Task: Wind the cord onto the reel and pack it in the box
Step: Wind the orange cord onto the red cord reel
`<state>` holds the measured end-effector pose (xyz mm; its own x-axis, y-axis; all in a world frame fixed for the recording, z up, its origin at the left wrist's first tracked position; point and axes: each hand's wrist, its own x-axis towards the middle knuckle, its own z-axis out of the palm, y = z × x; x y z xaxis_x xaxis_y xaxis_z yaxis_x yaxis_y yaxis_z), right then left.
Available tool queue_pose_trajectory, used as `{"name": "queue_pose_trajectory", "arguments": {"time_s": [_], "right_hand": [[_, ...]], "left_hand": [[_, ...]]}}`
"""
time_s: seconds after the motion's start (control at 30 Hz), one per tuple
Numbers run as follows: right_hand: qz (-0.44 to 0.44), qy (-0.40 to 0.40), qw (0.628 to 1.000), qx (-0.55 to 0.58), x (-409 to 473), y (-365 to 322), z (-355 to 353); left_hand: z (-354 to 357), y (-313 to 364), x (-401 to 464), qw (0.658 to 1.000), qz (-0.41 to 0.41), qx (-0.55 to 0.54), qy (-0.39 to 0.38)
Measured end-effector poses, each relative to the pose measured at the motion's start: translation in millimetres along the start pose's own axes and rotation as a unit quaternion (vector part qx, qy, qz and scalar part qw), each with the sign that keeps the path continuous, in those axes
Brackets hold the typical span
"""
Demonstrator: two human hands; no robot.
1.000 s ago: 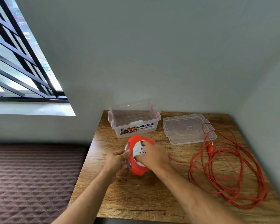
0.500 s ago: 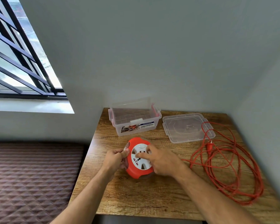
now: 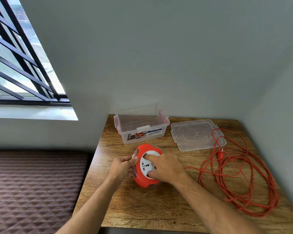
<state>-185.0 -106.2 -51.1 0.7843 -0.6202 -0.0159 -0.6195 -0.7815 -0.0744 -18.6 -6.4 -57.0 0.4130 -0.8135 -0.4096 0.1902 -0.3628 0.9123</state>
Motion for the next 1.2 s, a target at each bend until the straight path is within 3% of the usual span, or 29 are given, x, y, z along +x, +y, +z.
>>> {"name": "queue_pose_trajectory", "arguments": {"time_s": [0.07,0.13,0.27,0.3,0.33,0.37,0.4,0.5,0.57,0.67,1.03,1.2], "right_hand": [[0.137,0.003,0.985,0.11,-4,-10,3],[0.276,0.016,0.928,0.25,-6,-23,7],[0.446,0.066,0.717,0.532,-2,-39,6],[0.456,0.055,0.672,0.581,-1,-39,6],[0.452,0.039,0.653,0.607,-2,-39,5],[0.437,0.031,0.666,0.604,-5,-38,5],[0.412,0.032,0.712,0.568,-8,-36,3],[0.262,0.088,0.926,0.258,-22,-20,0],[0.093,0.071,0.986,0.117,-27,-5,1],[-0.061,-0.032,0.997,0.03,-29,14,-1],[-0.228,-0.061,0.969,-0.067,-20,25,-17],[-0.264,-0.084,0.957,-0.089,-12,21,-22]], "left_hand": [[1,1,0,1.0,0.001,-0.003,-0.007],[4,1,-1,1.0,0.004,-0.007,-0.016],[8,-2,1,1.0,0.013,-0.01,-0.005],[8,-2,1,1.0,0.012,-0.014,-0.001],[7,-1,2,1.0,0.008,-0.02,0.002],[6,-1,2,1.0,0.005,-0.024,0.004],[6,-1,2,1.0,0.004,-0.021,0.004],[4,-2,3,1.0,0.0,-0.006,0.007],[3,-2,3,1.0,-0.01,-0.006,0.012],[1,1,3,1.0,-0.021,0.004,0.01],[-9,12,11,0.997,-0.026,0.07,-0.03],[-17,20,16,0.992,-0.028,0.112,-0.048]]}}
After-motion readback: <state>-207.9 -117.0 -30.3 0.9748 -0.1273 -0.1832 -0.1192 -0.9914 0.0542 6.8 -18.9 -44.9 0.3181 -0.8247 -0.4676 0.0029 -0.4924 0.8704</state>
